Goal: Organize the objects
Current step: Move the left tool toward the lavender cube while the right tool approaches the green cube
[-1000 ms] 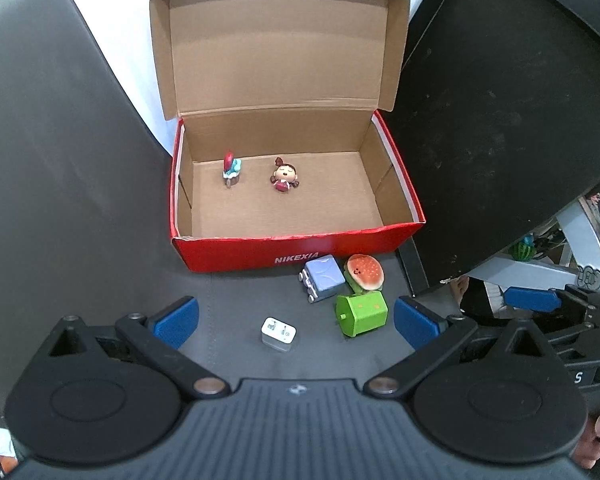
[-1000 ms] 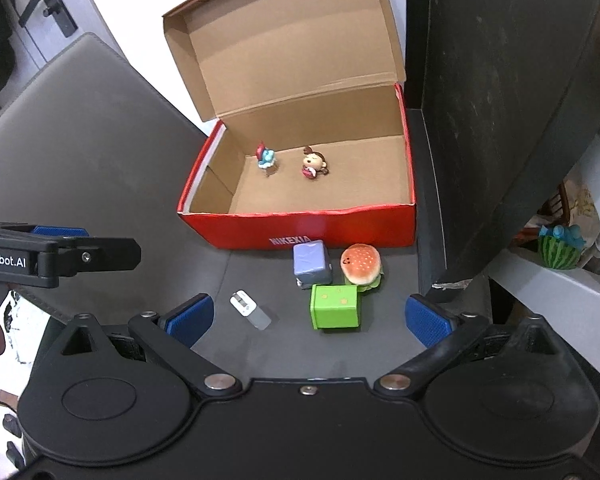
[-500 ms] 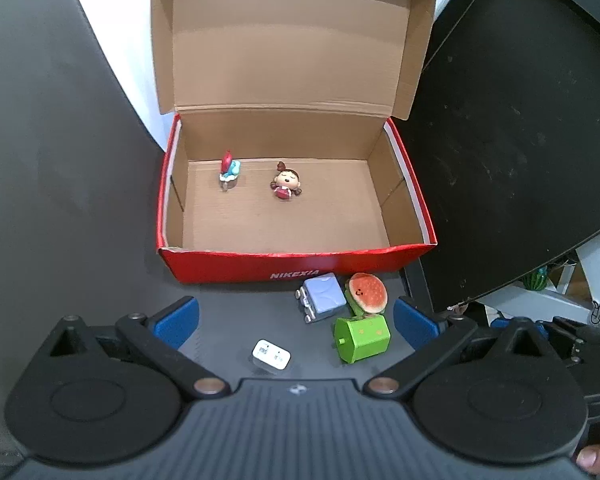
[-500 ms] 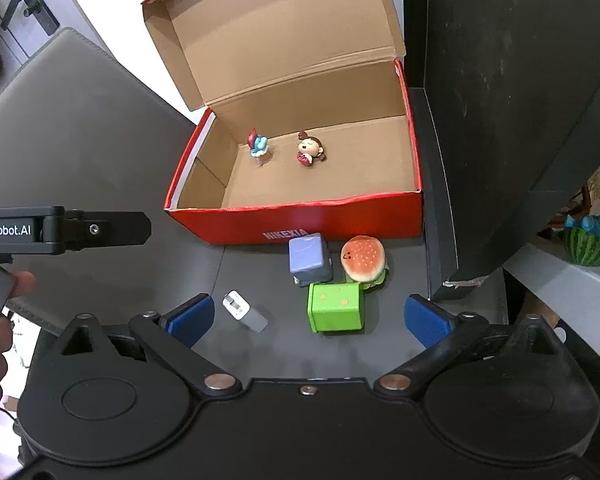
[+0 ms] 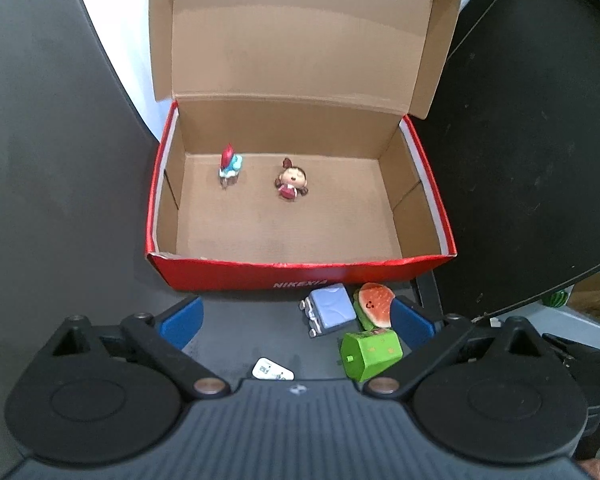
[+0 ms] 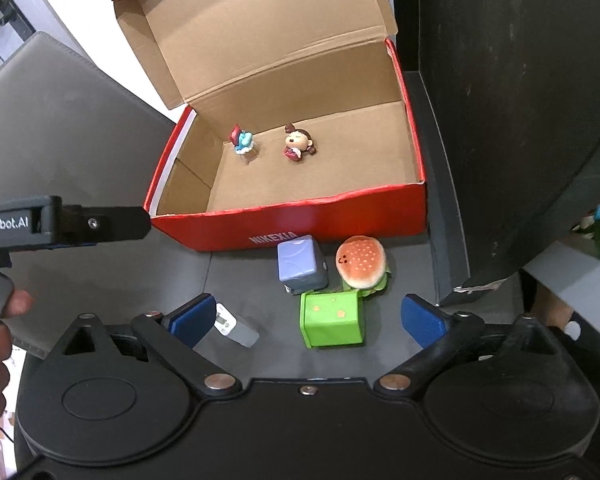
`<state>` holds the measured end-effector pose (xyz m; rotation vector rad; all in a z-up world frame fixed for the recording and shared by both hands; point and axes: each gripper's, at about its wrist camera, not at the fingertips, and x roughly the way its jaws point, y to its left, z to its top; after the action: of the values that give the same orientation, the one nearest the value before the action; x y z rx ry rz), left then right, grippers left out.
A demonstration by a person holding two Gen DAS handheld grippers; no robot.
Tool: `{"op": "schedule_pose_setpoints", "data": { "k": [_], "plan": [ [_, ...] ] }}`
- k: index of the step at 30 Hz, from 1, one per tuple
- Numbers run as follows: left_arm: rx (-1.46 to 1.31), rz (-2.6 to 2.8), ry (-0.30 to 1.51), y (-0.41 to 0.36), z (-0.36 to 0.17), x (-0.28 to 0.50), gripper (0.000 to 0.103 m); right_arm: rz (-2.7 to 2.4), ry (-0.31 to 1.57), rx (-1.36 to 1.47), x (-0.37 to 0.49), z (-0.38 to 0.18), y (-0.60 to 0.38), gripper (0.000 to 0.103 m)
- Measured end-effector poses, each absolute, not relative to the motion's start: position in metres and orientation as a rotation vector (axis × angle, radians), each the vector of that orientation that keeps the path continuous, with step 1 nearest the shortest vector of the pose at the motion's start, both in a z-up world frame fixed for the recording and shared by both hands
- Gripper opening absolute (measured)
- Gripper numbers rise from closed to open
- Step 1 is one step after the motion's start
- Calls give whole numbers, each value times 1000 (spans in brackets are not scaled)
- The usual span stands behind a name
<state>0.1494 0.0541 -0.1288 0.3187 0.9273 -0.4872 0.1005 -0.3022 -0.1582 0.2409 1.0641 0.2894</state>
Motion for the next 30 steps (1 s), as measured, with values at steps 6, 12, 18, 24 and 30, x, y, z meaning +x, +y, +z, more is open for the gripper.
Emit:
{"op": "schedule_pose_setpoints", "data": {
  "k": [6, 12, 18, 24, 30],
  "plan": [
    [292, -492, 968, 50, -145, 161, 97, 273, 1056, 247, 104, -169, -299, 89],
    [276, -490, 1014, 46, -158, 172, 81, 248, 1089, 285, 112, -187, -304, 83],
    [259, -479, 1053, 47, -171, 184, 77, 243, 1117, 277, 117, -201, -299, 83],
    [263, -461, 1099, 47, -186, 195, 77, 232, 1160, 236, 120, -216, -291, 82],
    [241, -456, 1155, 43, -202, 205, 77, 218, 1202, 199, 124, -231, -282, 77]
  ]
}}
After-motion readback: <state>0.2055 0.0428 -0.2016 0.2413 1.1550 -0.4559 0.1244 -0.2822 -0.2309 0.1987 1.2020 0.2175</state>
